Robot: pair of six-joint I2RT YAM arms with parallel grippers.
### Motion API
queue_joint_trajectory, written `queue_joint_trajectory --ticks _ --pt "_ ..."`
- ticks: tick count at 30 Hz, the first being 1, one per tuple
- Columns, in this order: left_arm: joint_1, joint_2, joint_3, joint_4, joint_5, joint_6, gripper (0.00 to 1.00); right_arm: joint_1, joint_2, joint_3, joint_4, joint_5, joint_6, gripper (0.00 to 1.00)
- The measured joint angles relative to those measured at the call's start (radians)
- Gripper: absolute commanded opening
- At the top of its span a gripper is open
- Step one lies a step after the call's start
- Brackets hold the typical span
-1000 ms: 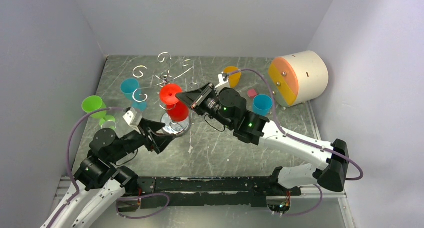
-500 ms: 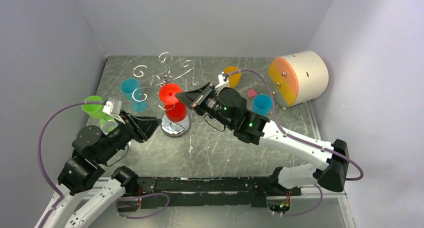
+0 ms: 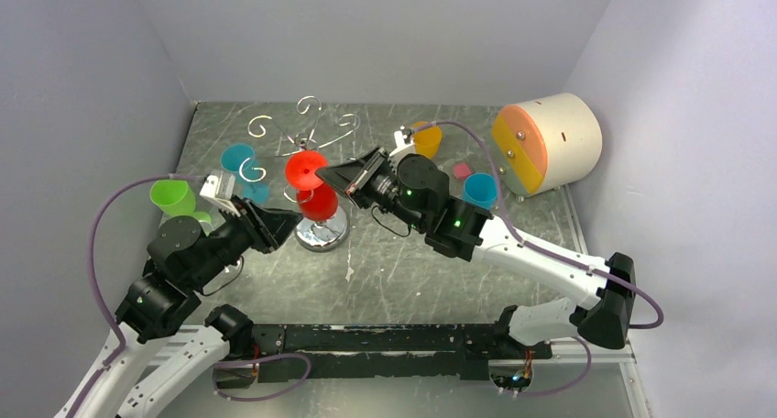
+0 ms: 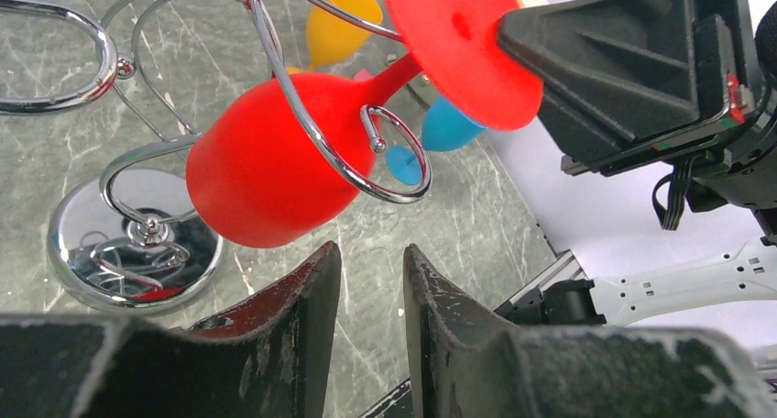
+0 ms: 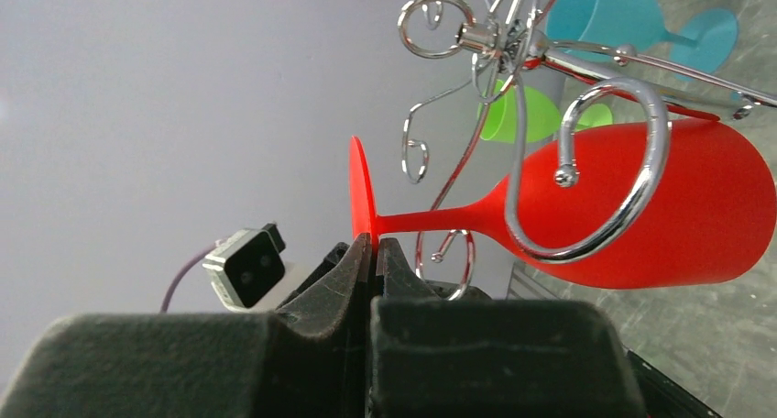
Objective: Place the wine glass upside down on the wine glass rack
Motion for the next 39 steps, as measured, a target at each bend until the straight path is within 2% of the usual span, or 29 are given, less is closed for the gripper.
queue_joint_trajectory --ticks 11,19,25,39 --pt "0.0 0.01 0.0 0.009 -0.005 -0.007 0.35 0.0 -0.006 -0.014 -0.024 0.016 -0.007 0.0" --pt "0.0 0.019 0.098 -0.098 -0.097 -0.054 0.32 -0.001 -0.009 -0.016 -0.016 0.015 -0.007 0.0" --pt "0.0 0.035 0.122 -0.102 -0.117 -0.061 0.39 -0.001 -0.009 -0.016 -0.01 0.015 -0.007 0.0" --pt "0.0 0.071 0.121 -0.06 -0.112 -0.071 0.29 -0.001 -0.005 -0.017 -0.008 0.002 -0.008 0.0"
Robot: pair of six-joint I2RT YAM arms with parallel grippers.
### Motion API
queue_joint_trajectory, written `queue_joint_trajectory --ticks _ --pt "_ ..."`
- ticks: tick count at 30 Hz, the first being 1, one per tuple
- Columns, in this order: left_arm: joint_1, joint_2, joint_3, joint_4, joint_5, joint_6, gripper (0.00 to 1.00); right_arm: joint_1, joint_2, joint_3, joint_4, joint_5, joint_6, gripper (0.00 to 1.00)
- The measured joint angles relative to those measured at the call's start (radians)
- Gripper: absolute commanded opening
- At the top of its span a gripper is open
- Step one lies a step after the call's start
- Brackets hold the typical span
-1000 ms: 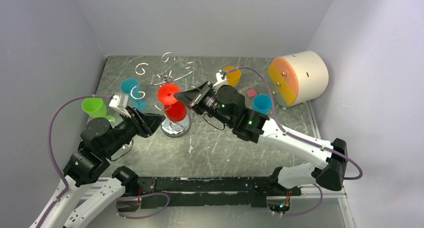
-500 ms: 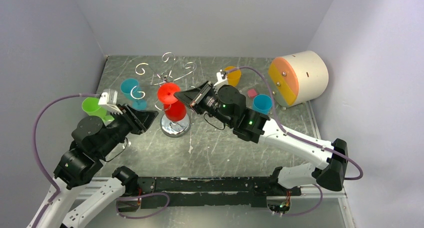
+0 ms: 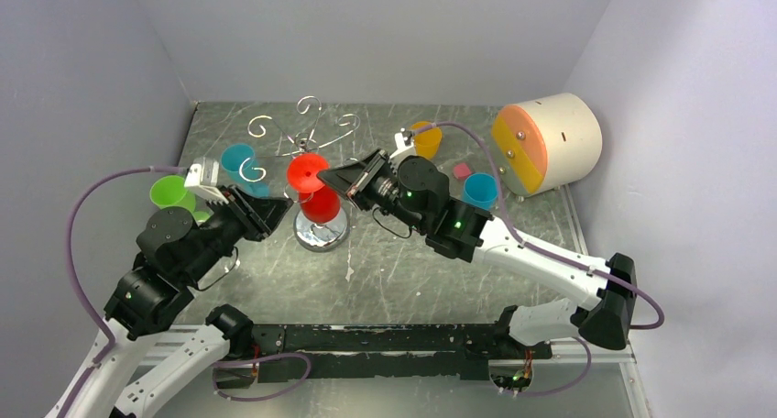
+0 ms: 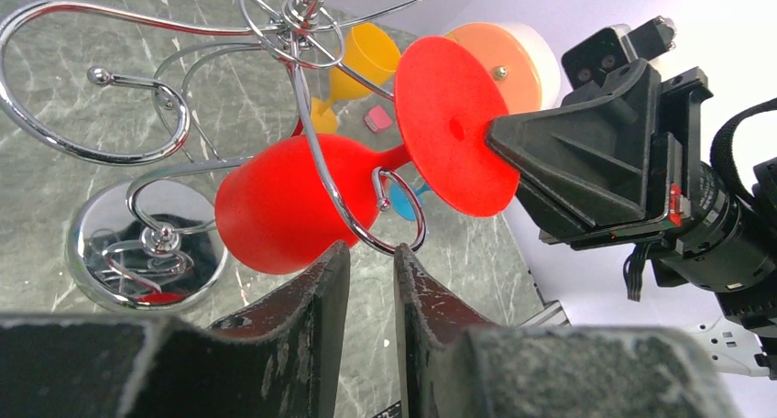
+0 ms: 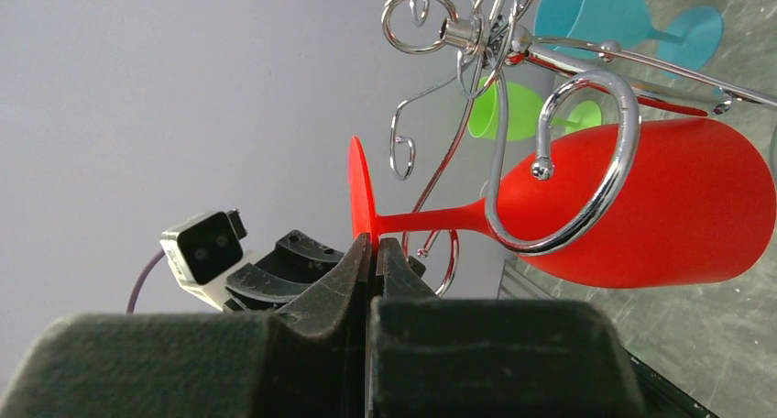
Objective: Place the wine glass upside down on the wine glass rack
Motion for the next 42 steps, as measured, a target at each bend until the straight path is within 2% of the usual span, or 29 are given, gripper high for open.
queue_joint_trajectory --ticks 17,31,42 --pt "0.0 0.042 -0.008 0.072 0.041 0.013 0.21 -0.006 0.04 0.011 0.019 -0.032 0.008 0.0" --pt "0.0 0.037 -0.024 0.092 0.048 0.023 0.2 -0.005 0.036 -0.011 0.051 -0.076 0.045 0.0" --pt "0.0 0.012 -0.05 0.024 0.005 0.023 0.2 -0.005 -0.021 -0.069 0.06 -0.087 0.053 0.0"
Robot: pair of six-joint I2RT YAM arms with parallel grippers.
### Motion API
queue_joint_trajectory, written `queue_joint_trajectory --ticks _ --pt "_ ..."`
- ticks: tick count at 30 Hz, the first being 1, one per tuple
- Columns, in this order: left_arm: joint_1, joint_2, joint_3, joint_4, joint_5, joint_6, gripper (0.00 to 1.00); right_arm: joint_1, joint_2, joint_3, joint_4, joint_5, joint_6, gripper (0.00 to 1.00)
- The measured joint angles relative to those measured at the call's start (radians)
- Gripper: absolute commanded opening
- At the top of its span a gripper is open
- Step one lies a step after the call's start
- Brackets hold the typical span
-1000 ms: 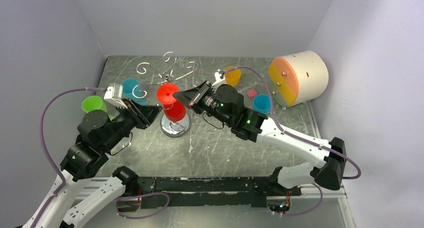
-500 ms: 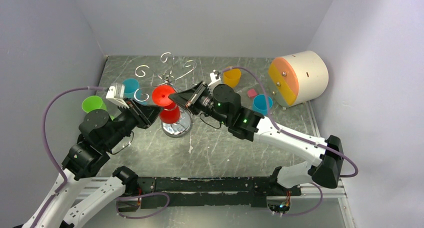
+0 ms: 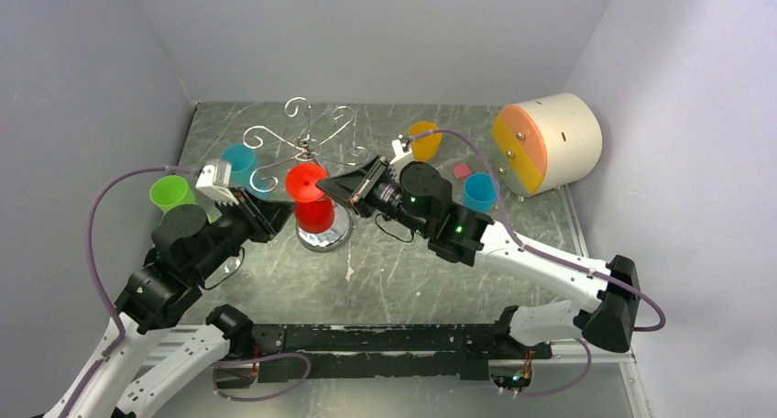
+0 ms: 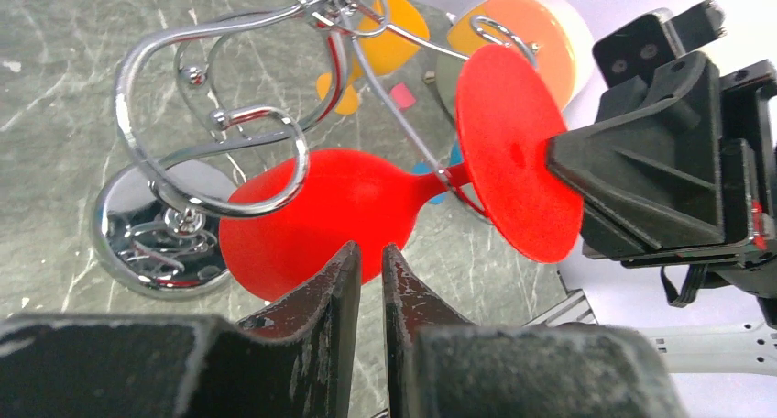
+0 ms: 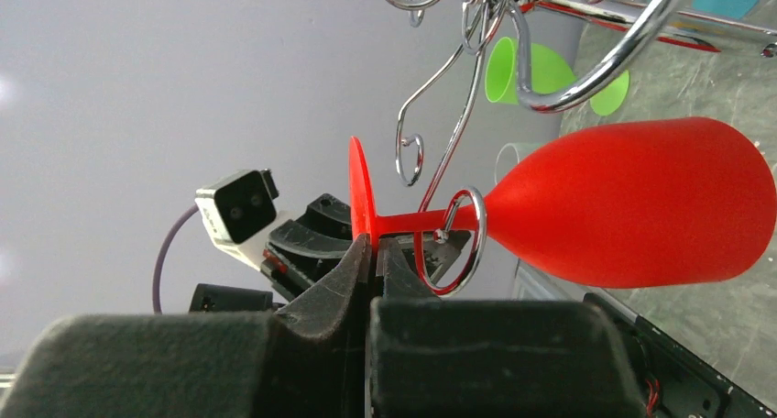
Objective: Place the wine glass upside down on the wine glass rack
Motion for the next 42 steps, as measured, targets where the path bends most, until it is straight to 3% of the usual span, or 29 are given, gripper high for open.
queue_joint_trajectory --ticks 35,39,42 --pt "0.0 -0.001 -0.006 -0.052 -0.076 0.001 0.24 -0.001 -0.113 -0.095 -0.016 0.014 -0.013 0.0" --pt "0.0 0.004 -0.011 -0.053 -0.079 0.001 0.25 -0.007 -0.118 -0.121 -0.014 0.017 -0.008 0.14" --pt "0.0 0.005 -0.013 -0.055 -0.081 0.001 0.28 -0.015 -0.119 -0.13 -0.027 0.021 0.002 0.19"
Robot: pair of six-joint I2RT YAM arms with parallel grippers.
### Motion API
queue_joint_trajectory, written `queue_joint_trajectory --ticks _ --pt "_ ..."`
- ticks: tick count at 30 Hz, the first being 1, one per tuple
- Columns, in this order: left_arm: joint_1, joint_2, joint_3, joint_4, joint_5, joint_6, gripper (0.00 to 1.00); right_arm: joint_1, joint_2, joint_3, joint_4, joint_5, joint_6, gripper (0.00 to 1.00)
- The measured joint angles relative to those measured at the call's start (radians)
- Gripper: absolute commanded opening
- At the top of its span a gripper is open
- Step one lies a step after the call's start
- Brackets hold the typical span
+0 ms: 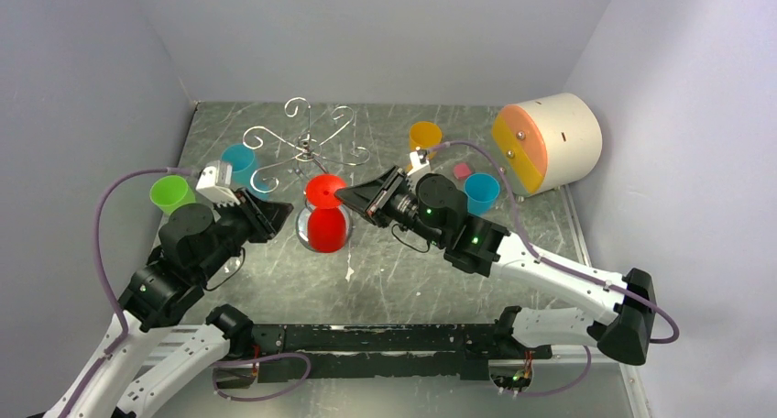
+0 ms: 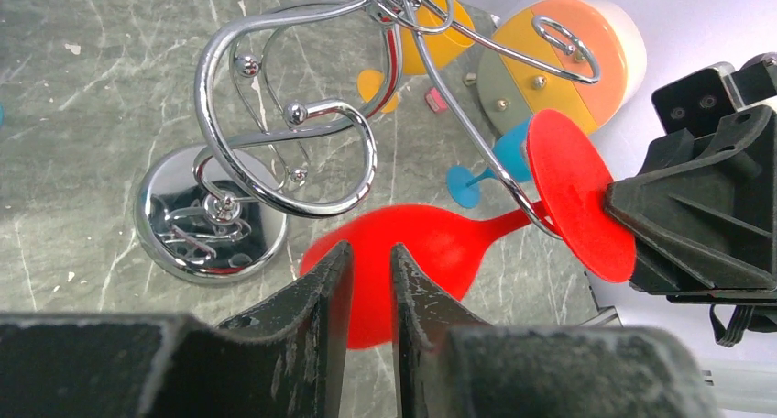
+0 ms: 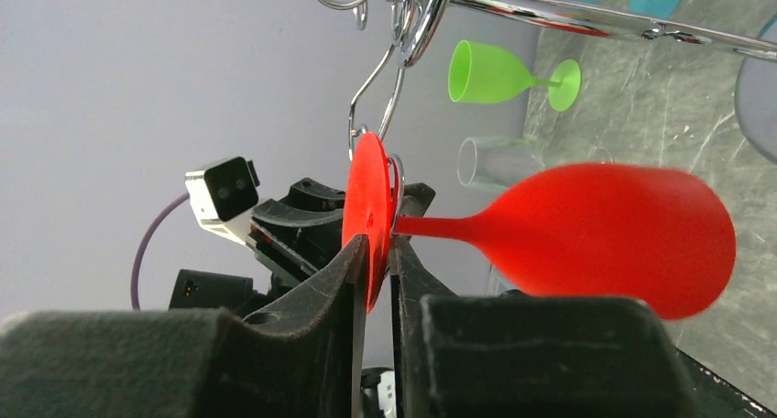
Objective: Place the wine glass upside down on the wine glass rack
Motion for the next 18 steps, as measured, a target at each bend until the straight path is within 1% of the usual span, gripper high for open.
queue_joint_trajectory --ticks 3,4,6,9,15,18 --pt "0.0 0.0 -0.002 -0.002 0.0 0.0 0.34 -0.003 0.0 0.0 -0.004 0.006 0.01 0.21" --pt "0.0 -0.001 -0.002 -0.002 0.0 0.0 0.37 -0.003 0.0 0.0 -0.004 0.007 0.012 0.23" --pt "0.0 -0.004 -0.002 -0.004 0.0 -0.001 0.48 -0.003 -0.001 0.0 -0.005 0.01 0.014 0.27" --pt "0.0 -0.011 -0.002 -0.008 0.0 -0.001 0.59 -0.003 -0.01 -0.006 -0.005 0.014 0.018 0.36" --pt "0.0 -0.04 -0.002 -0.045 0.001 0.003 0.62 -0.003 -0.04 -0.018 -0.011 0.022 0.0 0.6" --pt "0.0 -0.063 -0.002 -0.076 0.0 0.012 0.69 -0.003 -0.084 -0.059 -0.013 0.031 -0.036 0.75"
